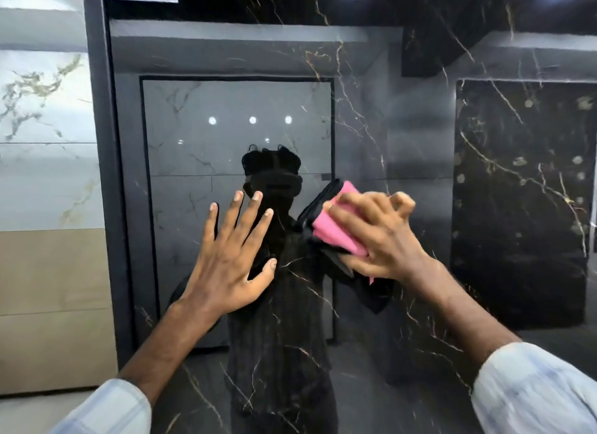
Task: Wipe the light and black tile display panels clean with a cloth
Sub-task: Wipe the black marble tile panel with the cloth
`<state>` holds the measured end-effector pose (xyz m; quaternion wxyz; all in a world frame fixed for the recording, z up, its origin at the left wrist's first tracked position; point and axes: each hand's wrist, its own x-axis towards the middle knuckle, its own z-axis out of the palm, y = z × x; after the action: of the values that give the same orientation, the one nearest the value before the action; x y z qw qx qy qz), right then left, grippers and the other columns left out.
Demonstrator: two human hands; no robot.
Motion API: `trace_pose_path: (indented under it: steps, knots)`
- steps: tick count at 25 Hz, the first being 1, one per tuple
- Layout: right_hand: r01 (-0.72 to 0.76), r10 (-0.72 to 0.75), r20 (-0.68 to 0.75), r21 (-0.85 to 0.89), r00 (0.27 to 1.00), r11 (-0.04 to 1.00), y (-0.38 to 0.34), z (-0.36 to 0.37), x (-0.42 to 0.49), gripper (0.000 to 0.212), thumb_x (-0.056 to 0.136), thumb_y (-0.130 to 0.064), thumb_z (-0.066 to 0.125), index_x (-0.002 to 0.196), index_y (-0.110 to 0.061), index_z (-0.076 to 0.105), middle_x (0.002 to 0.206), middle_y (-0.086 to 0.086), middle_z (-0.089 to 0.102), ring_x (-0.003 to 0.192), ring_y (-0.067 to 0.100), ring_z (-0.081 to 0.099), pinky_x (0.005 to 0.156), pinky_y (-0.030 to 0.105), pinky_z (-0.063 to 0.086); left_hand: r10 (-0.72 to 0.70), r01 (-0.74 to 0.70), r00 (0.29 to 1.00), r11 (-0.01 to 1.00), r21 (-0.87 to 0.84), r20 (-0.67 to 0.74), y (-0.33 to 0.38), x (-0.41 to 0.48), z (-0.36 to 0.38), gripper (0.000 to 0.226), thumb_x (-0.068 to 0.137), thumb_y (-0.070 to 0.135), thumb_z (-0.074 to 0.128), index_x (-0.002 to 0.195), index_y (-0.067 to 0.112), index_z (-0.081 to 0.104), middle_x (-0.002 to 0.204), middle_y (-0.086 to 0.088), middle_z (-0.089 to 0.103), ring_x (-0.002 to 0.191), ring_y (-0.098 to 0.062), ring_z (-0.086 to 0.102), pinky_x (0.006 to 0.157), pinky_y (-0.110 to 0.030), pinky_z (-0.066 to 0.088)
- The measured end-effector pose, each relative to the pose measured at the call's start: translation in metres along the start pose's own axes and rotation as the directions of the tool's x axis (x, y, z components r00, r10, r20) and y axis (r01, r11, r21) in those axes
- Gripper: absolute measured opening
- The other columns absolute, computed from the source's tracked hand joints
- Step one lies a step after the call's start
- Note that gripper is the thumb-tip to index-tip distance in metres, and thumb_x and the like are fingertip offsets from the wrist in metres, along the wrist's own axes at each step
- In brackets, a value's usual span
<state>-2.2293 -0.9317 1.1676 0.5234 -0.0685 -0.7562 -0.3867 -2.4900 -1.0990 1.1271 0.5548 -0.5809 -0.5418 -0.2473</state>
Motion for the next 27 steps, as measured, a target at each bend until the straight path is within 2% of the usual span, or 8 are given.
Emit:
trace_pose_path:
  steps: [3, 7, 11, 15, 16, 20, 24, 27]
  knots:
    - [-0.300, 0.298, -0.063, -0.017, 0.953, 0.954, -0.032, 0.010, -0.026, 0.079, 0.076, -0.051, 0.067, 0.147, -0.020, 0.055, 0.141, 0.003, 0.050, 0.115, 0.032, 0.054, 0.086, 0.050, 0.028, 0.016, -0.016, 1.000, 1.000, -0.001, 0.019, 0.005, -0.018, 0.000, 0.079, 0.092, 0.046, 0.053, 0.159, 0.007, 0.038, 0.172, -0.015, 0.019, 0.160, -0.036, 0.014, 0.124, -0.070, 0.009]
    - [0.072, -0.075, 0.062, 0.044, 0.995, 0.996, -0.056, 0.011, -0.059, 0.068, 0.088, -0.059, 0.057, 0.146, -0.023, 0.055, 0.139, 0.001, 0.055, 0.113, 0.028, 0.055, 0.083, 0.053, 0.032, 0.026, -0.026, 0.999, 1.000, -0.005, 0.038, 0.018, -0.038, 0.003, 0.077, 0.090, 0.044, 0.056, 0.158, 0.010, 0.042, 0.171, -0.014, 0.023, 0.160, -0.035, 0.016, 0.124, -0.070, 0.003]
    - [-0.332, 0.330, 0.033, 0.099, 0.943, 0.938, -0.061, 0.006, -0.068, 0.076, 0.076, -0.048, 0.067, 0.145, -0.020, 0.055, 0.139, 0.004, 0.049, 0.116, 0.031, 0.054, 0.089, 0.044, 0.023, 0.005, -0.003, 0.999, 0.999, -0.033, 0.049, 0.029, -0.060, 0.007, 0.076, 0.089, 0.042, 0.059, 0.157, 0.011, 0.044, 0.171, -0.014, 0.023, 0.160, -0.036, 0.016, 0.124, -0.070, 0.003]
    - [0.101, -0.114, 0.122, 0.109, 0.986, 0.989, -0.093, 0.014, -0.114, 0.064, 0.088, -0.053, 0.065, 0.144, -0.025, 0.052, 0.138, -0.002, 0.048, 0.110, 0.030, 0.058, 0.084, 0.048, 0.028, -0.009, 0.010, 0.997, 1.000, -0.018, 0.077, 0.040, -0.080, 0.012, 0.078, 0.090, 0.043, 0.058, 0.159, 0.011, 0.040, 0.171, -0.015, 0.023, 0.159, -0.039, 0.016, 0.125, -0.068, 0.003]
    - [0.083, -0.098, 0.126, 0.117, 0.987, 0.990, -0.085, 0.012, -0.117, 0.065, 0.087, -0.053, 0.066, 0.145, -0.027, 0.051, 0.139, -0.002, 0.048, 0.111, 0.029, 0.056, 0.083, 0.049, 0.029, -0.007, 0.009, 0.997, 1.000, -0.021, 0.080, 0.040, -0.082, 0.013, 0.077, 0.090, 0.043, 0.057, 0.159, 0.011, 0.040, 0.171, -0.015, 0.023, 0.159, -0.040, 0.016, 0.125, -0.068, 0.003]
    - [-0.433, 0.418, 0.118, 0.156, 0.901, 0.888, -0.101, 0.014, -0.149, 0.073, 0.072, -0.046, 0.068, 0.139, -0.021, 0.050, 0.139, 0.006, 0.045, 0.122, 0.029, 0.048, 0.087, 0.043, 0.022, -0.002, 0.005, 0.995, 1.000, -0.029, 0.103, 0.049, -0.103, 0.014, 0.075, 0.090, 0.042, 0.058, 0.158, 0.013, 0.043, 0.172, -0.014, 0.022, 0.159, -0.038, 0.016, 0.126, -0.066, 0.005]
    - [0.042, -0.114, 0.311, 0.230, 0.944, 0.972, -0.165, 0.026, -0.228, 0.052, 0.081, -0.046, 0.062, 0.129, -0.029, 0.053, 0.137, 0.000, 0.045, 0.111, 0.027, 0.051, 0.082, 0.043, 0.027, 0.001, 0.001, 0.982, 1.000, -0.008, 0.190, 0.066, -0.147, 0.020, 0.081, 0.087, 0.046, 0.057, 0.160, 0.017, 0.036, 0.173, -0.011, 0.019, 0.161, -0.034, 0.009, 0.124, -0.063, 0.001]
    - [-0.070, 0.007, 0.289, 0.208, 0.957, 0.976, -0.141, 0.022, -0.214, 0.052, 0.077, -0.046, 0.068, 0.125, -0.030, 0.055, 0.134, 0.001, 0.048, 0.108, 0.028, 0.054, 0.082, 0.044, 0.028, -0.011, 0.007, 0.976, 1.000, 0.017, 0.217, 0.072, -0.169, 0.028, 0.087, 0.087, 0.047, 0.057, 0.162, 0.019, 0.024, 0.173, -0.009, 0.015, 0.161, -0.033, 0.003, 0.125, -0.062, -0.002]
